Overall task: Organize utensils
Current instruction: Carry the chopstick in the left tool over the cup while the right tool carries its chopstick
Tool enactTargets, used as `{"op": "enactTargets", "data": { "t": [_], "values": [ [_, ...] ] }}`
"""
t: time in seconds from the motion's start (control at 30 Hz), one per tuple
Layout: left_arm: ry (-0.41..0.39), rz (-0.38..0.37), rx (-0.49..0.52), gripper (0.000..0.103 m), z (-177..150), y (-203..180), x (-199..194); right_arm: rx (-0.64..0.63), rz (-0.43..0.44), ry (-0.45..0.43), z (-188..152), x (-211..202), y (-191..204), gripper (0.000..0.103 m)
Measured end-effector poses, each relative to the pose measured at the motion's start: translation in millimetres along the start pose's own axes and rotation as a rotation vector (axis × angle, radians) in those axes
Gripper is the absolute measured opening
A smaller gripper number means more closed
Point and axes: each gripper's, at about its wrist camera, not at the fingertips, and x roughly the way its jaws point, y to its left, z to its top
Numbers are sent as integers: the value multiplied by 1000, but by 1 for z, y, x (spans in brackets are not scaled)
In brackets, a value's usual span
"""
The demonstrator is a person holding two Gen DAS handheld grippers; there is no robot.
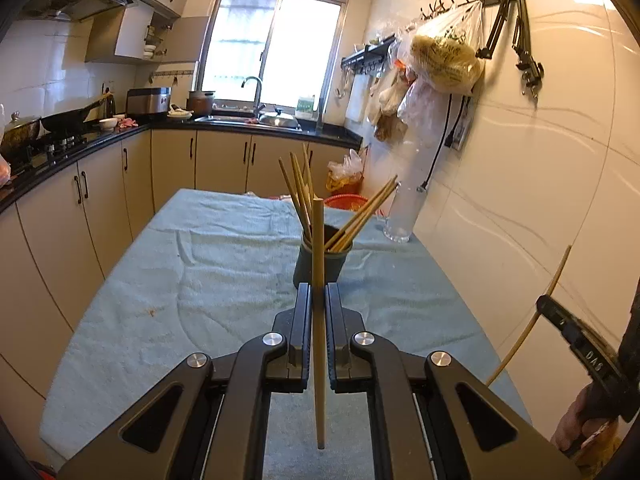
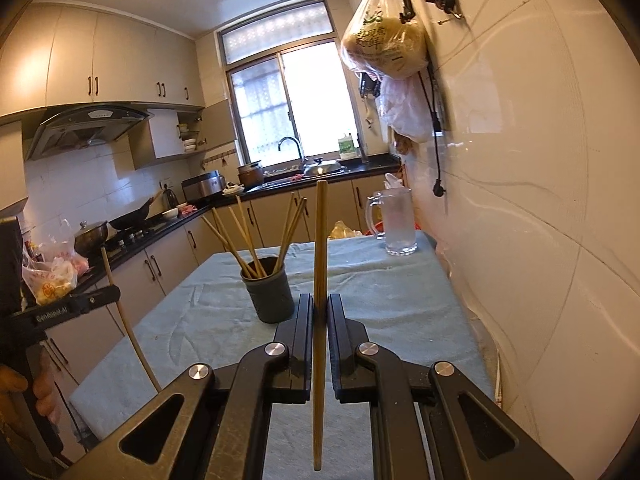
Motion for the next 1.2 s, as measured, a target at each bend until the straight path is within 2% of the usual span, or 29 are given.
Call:
{"op": "enactTargets", "data": {
  "t": [0.13, 0.27, 0.6, 1.2],
  "values": [
    [-19, 25, 17, 6, 6, -1, -6, -3, 14, -2, 4, 7, 3, 8],
    [0, 64, 24, 6, 9, -1, -1, 5, 31, 9, 11, 16, 7, 8],
    [63, 221, 53, 6, 6, 15, 9, -59, 59, 38, 20, 36, 39, 8],
    [83, 269, 40, 7, 7, 53, 12, -153, 70, 48, 29, 60, 103, 8]
  ]
}}
